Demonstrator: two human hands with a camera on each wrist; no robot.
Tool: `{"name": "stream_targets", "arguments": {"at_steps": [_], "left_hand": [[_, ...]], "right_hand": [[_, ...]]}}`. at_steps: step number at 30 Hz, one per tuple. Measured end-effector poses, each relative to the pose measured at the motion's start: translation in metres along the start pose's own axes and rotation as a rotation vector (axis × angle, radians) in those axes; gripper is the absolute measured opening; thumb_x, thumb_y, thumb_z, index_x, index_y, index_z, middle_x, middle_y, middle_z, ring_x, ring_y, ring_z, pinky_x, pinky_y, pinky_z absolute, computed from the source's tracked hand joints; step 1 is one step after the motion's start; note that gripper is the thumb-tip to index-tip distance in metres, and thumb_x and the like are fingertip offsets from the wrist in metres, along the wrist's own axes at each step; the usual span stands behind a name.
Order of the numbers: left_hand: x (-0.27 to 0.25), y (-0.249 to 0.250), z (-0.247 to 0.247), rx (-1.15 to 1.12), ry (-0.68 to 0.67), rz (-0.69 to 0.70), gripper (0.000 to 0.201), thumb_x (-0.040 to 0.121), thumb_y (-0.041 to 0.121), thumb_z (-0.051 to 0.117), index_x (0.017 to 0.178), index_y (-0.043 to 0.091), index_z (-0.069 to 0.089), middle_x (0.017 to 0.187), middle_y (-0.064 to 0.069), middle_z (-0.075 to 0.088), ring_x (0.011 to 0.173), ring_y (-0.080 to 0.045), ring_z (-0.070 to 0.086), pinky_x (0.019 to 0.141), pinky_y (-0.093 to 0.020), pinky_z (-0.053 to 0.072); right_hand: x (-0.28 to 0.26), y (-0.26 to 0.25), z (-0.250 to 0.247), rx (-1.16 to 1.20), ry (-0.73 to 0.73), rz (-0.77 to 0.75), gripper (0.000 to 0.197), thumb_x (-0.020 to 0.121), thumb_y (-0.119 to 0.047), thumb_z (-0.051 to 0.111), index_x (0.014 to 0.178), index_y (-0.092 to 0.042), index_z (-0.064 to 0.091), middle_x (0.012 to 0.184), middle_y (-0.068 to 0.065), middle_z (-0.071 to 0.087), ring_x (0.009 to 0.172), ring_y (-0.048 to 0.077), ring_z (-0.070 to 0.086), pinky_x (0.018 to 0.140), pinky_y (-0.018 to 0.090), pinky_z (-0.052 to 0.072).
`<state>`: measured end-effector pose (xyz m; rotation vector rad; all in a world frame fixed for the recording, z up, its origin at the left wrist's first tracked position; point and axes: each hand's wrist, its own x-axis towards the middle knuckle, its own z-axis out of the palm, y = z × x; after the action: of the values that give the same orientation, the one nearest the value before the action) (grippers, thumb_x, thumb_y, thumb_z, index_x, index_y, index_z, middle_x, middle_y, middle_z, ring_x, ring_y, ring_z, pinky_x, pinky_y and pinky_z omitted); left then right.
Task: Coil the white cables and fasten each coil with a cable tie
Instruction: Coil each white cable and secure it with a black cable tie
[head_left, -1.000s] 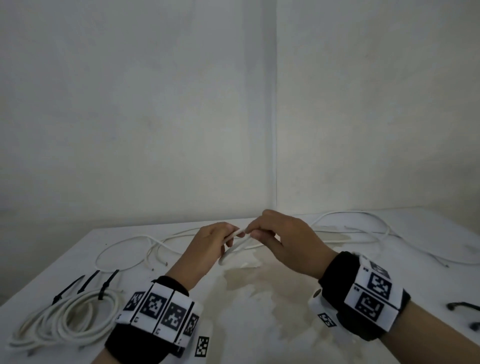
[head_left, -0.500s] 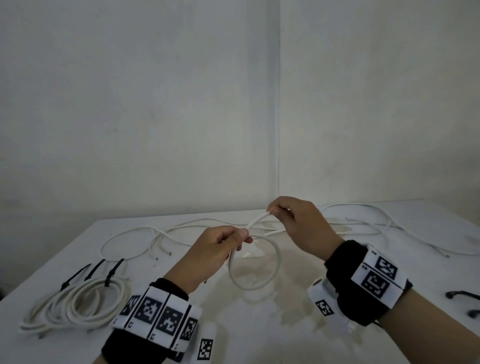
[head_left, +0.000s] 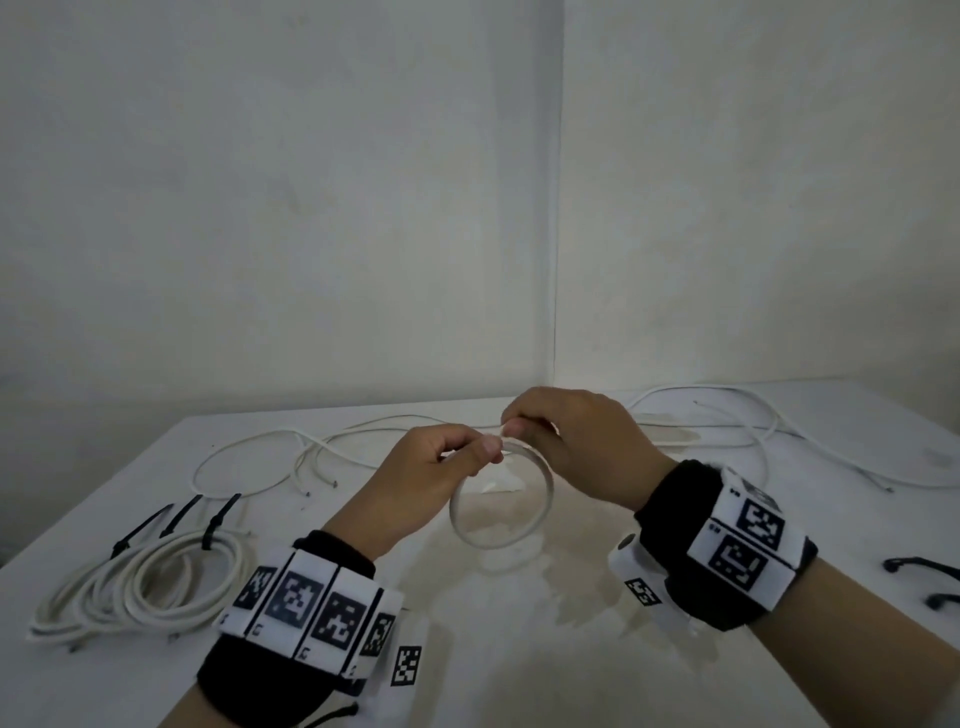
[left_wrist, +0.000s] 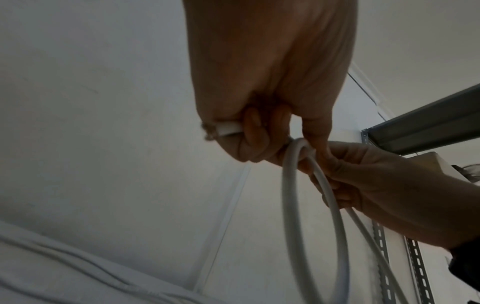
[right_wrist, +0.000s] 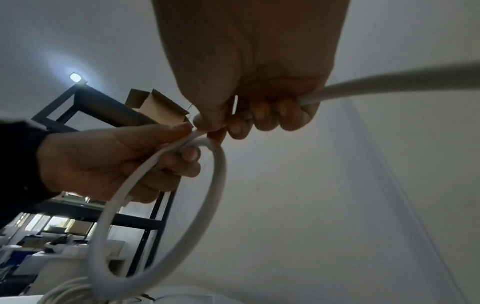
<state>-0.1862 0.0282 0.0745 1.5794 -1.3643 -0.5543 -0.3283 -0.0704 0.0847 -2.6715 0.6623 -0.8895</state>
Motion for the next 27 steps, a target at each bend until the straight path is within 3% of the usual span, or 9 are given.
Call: {"name": "stream_targets", "arguments": {"at_steps": [6,9,11,13,15,17,20,23,27], "left_hand": [[-0.002,-0.003,0.001,-0.044,0.048,-0.013,0.020,0.089,0.025,0.056,0.073,0.021,0.068,0.051,0.024,0.053,0.057,0.002,0.041,0.051,-0.006,0.033],[-0.002,-0.002,0.002,-0.078,0.069,-0.007,0.019,0.089,0.022,0.057,0.073,0.020,0.068,0.051,0.024,0.055,0.050,0.004,0.044,0.049,-0.005,0.033],[-0.001,0.000,0.001,-0.116,0.076,-0.003,0.018,0.090,0.019,0.056,0.077,0.016,0.067,0.049,0.025,0.055,0.044,0.007,0.046,0.046,-0.004,0.033],[-0.001,0.003,0.000,-0.126,0.079,0.007,0.017,0.090,0.018,0.055,0.079,0.014,0.067,0.048,0.024,0.054,0.043,0.008,0.047,0.046,-0.004,0.033],[-0.001,0.005,0.001,-0.134,0.079,0.013,0.018,0.090,0.019,0.055,0.078,0.014,0.067,0.047,0.024,0.054,0.042,0.007,0.046,0.045,-0.004,0.032],[-0.001,0.006,0.001,-0.162,0.081,-0.001,0.019,0.090,0.023,0.055,0.077,0.016,0.067,0.046,0.021,0.051,0.040,0.003,0.042,0.044,-0.006,0.031],[-0.001,0.005,0.002,-0.213,0.091,-0.025,0.023,0.090,0.026,0.052,0.074,0.019,0.066,0.043,0.015,0.045,0.038,-0.002,0.032,0.042,-0.010,0.026],[-0.001,0.003,0.002,-0.237,0.086,-0.038,0.026,0.091,0.026,0.051,0.070,0.023,0.066,0.059,0.009,0.048,0.040,-0.002,0.032,0.044,-0.012,0.028],[0.000,0.004,0.003,-0.182,0.064,-0.061,0.030,0.092,0.024,0.051,0.066,0.028,0.064,0.083,-0.008,0.061,0.040,-0.002,0.033,0.046,-0.015,0.030]], "right_hand": [[0.003,0.015,-0.001,0.224,-0.046,0.065,0.026,0.094,-0.016,0.050,0.071,-0.029,0.054,0.062,-0.012,0.053,0.058,0.006,0.047,0.062,0.021,0.038],[0.001,0.016,-0.002,0.330,-0.098,0.059,0.019,0.095,-0.016,0.048,0.089,-0.022,0.065,0.062,-0.015,0.056,0.060,0.000,0.047,0.062,0.014,0.036],[0.001,0.014,-0.003,0.364,-0.170,0.056,0.021,0.096,-0.022,0.044,0.099,-0.023,0.065,0.059,-0.027,0.055,0.060,-0.004,0.048,0.063,0.011,0.035],[0.002,0.012,-0.003,0.402,-0.173,0.051,0.022,0.097,-0.024,0.043,0.089,-0.026,0.064,0.056,-0.022,0.053,0.056,0.000,0.044,0.062,0.015,0.034],[0.003,0.010,-0.003,0.460,-0.144,0.070,0.025,0.096,-0.021,0.045,0.078,-0.025,0.061,0.064,-0.015,0.055,0.061,0.001,0.045,0.065,0.019,0.039],[0.004,0.008,-0.002,0.502,-0.116,0.087,0.026,0.096,-0.018,0.045,0.075,-0.027,0.059,0.077,-0.010,0.058,0.067,-0.002,0.050,0.069,0.012,0.040],[0.005,0.006,0.001,0.509,-0.118,0.095,0.025,0.096,-0.020,0.044,0.078,-0.022,0.062,0.077,-0.011,0.059,0.067,-0.002,0.049,0.064,0.010,0.037],[0.004,0.006,0.003,0.550,-0.152,0.116,0.029,0.097,-0.020,0.044,0.078,-0.017,0.065,0.067,-0.009,0.063,0.067,0.016,0.045,0.063,0.025,0.036],[0.003,0.005,0.002,0.513,-0.110,0.119,0.029,0.096,-0.016,0.047,0.072,-0.016,0.063,0.054,-0.006,0.054,0.045,0.004,0.036,0.048,0.013,0.030]]}}
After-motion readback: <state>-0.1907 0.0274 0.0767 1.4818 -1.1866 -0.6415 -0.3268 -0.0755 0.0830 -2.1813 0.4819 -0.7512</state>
